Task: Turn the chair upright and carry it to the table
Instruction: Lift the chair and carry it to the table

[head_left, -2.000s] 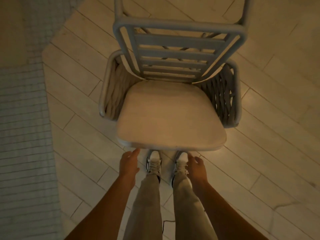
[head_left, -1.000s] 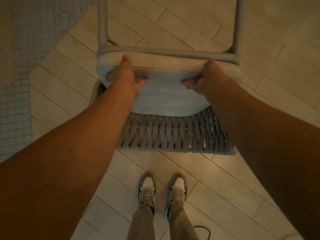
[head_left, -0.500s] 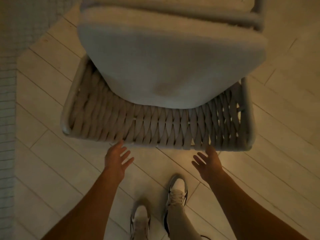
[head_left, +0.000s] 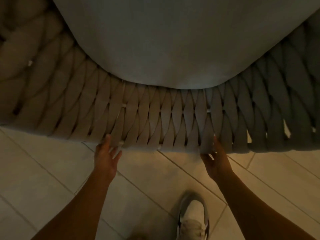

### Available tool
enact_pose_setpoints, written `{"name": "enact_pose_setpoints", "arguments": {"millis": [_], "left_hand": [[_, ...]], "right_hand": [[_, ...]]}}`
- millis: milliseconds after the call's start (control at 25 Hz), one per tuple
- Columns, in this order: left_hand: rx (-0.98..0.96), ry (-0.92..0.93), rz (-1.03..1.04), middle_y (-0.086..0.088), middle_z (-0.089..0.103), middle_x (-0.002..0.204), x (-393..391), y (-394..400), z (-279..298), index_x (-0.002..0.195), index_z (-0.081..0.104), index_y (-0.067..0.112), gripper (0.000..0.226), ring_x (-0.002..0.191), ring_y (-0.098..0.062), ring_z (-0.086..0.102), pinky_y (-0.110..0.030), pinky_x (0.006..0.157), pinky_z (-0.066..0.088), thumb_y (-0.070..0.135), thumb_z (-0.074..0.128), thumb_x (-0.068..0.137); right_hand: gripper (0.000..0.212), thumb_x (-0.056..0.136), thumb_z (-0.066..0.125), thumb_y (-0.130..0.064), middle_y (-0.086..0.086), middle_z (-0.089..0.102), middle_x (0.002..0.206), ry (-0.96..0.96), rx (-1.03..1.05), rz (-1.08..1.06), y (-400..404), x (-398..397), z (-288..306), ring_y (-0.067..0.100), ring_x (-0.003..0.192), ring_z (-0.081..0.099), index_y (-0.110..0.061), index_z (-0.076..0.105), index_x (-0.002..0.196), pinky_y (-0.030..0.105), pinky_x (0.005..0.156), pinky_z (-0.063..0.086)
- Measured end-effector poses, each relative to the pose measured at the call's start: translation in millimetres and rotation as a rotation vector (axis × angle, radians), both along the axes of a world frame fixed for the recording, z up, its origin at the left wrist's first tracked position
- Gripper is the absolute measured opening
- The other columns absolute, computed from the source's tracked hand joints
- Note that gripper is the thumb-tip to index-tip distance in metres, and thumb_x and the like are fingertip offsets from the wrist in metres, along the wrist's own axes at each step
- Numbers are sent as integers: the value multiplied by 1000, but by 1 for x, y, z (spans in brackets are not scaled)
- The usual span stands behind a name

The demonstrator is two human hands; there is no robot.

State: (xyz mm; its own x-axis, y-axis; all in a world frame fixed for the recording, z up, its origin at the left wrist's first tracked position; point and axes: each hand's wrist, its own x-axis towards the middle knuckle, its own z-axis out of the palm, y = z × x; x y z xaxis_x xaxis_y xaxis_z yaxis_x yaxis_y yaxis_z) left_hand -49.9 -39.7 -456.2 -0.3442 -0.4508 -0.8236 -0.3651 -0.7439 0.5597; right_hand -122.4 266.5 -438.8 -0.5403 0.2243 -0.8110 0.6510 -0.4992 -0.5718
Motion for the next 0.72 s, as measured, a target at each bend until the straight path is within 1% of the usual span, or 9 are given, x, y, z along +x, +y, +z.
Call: {"name": "enact_pose_setpoints", "arguments": {"millis": [80, 160, 280, 360, 440, 480, 600, 680, 720], "left_hand": [[2, 140, 48, -5, 57, 140, -13, -4, -19, 139, 51, 22, 50, 127, -25, 56, -42, 94, 54, 38, 57, 92], [-13, 206, 60, -5, 58, 140, -24, -8, -26, 141, 49, 20, 51, 126, -22, 57, -45, 99, 50, 36, 55, 93], [-72, 183, 110, -6, 58, 139, -31, -8, -30, 140, 51, 19, 48, 125, -22, 58, -44, 94, 54, 27, 59, 93], [-91, 165, 140, -7, 61, 136, -30, -6, -25, 133, 56, 19, 41, 120, -22, 61, -43, 89, 56, 22, 60, 92], [-125, 155, 154, -4, 64, 130, -29, -6, -18, 125, 59, 23, 34, 110, -18, 65, -44, 87, 57, 22, 62, 91], [-131, 134, 153, -2, 63, 129, -30, -6, -11, 128, 58, 24, 37, 109, -17, 65, -44, 88, 56, 24, 63, 91], [-128, 45, 157, -1, 57, 137, -27, -9, 24, 141, 46, 22, 60, 119, -21, 60, -48, 97, 49, 32, 68, 87], [-163, -8, 206, -1, 60, 132, -24, -8, 55, 141, 46, 18, 68, 112, -21, 62, -48, 92, 52, 32, 75, 80], [-177, -14, 204, -2, 63, 128, -22, -8, 73, 138, 50, 16, 66, 107, -20, 65, -47, 89, 54, 31, 76, 79]], "right_hand": [[54, 93, 60, -31, 12, 58, 139, 107, -16, -7, -1, -8, -21, 30, 124, 57, -19, 45, 144, 50, 105, 44], [55, 94, 58, -32, 10, 57, 140, 155, -14, -26, -4, -12, -35, 31, 127, 54, -22, 42, 146, 52, 106, 43], [62, 89, 64, -32, 9, 55, 141, 133, 21, -64, -4, -12, -43, 32, 128, 53, -26, 40, 146, 54, 105, 43], [64, 87, 66, -31, 9, 56, 140, 118, 28, -59, -2, -11, -39, 32, 128, 53, -26, 41, 146, 55, 105, 43], [64, 86, 68, -31, 10, 57, 138, 103, 37, -60, -1, -11, -28, 32, 125, 55, -25, 42, 144, 54, 103, 45], [63, 86, 68, -31, 10, 58, 137, 102, 43, -60, -1, -11, -21, 31, 123, 57, -25, 42, 144, 54, 101, 47], [57, 85, 70, -30, 8, 63, 128, 83, 74, -50, 1, -8, 16, 29, 115, 61, -23, 48, 137, 52, 95, 52], [47, 84, 71, -30, 6, 65, 122, 61, 105, -45, 3, -6, 48, 28, 111, 62, -24, 51, 127, 50, 92, 53], [44, 85, 71, -31, 5, 65, 120, 54, 112, -33, 4, -5, 66, 28, 111, 62, -25, 52, 124, 48, 90, 54]]}}
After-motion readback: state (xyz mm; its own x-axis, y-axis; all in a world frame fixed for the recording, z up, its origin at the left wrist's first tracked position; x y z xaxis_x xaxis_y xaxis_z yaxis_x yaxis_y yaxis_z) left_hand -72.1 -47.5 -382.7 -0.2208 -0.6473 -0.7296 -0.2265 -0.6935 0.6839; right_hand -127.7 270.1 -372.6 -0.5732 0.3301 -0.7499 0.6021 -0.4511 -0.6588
